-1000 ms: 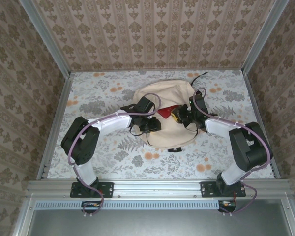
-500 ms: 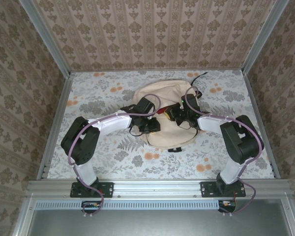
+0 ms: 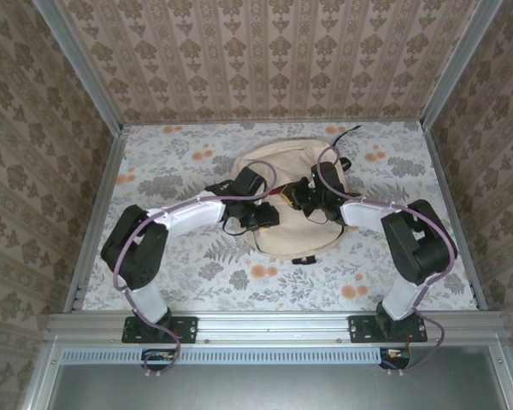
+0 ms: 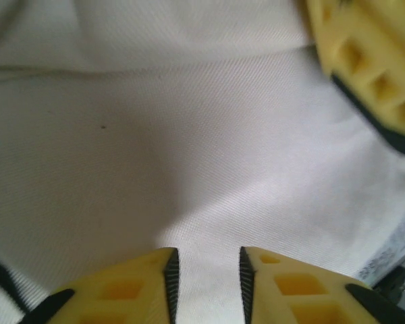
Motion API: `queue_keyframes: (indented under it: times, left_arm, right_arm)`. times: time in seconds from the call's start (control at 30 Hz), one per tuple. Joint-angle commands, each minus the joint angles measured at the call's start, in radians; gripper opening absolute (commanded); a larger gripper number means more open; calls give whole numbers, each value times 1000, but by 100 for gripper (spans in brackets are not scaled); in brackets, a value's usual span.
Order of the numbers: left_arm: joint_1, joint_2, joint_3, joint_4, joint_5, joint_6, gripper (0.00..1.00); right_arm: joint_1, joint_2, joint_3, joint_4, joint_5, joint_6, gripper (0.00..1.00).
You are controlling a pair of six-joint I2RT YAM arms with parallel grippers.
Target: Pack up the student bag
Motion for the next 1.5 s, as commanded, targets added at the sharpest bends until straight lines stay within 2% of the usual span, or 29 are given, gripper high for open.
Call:
queue_keyframes:
  times: [0.0, 0.2, 0.3, 0.43, 0.5, 0.6, 0.8, 1.13, 1.47]
  left_arm:
    - [41, -107, -10, -28, -9, 24, 36]
    - [101, -164, -60, -36, -48, 24, 38]
    - [114, -166, -95, 4, -49, -1, 36]
    - [117, -144, -127, 89, 0, -40, 32]
    - [117, -129, -140, 138, 32, -58, 30]
    - [115, -101, -155, 202, 77, -84, 27]
    - [105, -67, -142, 193, 72, -68, 23]
    - [94, -1, -115, 150, 68, -40, 20]
    - [79, 64, -104, 158, 65, -39, 16]
  right_arm:
    - [5, -110, -27, -124, 20, -126, 22]
    - [10, -237, -77, -302, 105, -224, 34]
    - [10, -260, -92, -324, 128, -227, 42]
    - [10, -227, -65, -300, 87, -222, 44]
    - [10, -202, -48, -274, 74, -214, 41]
    - [11, -155, -4, -250, 68, -206, 30]
    - [12, -57, 74, -221, 107, -169, 18]
    - [12, -3, 119, -211, 176, -174, 7]
    - [15, 0, 112, -180, 250, -236, 3]
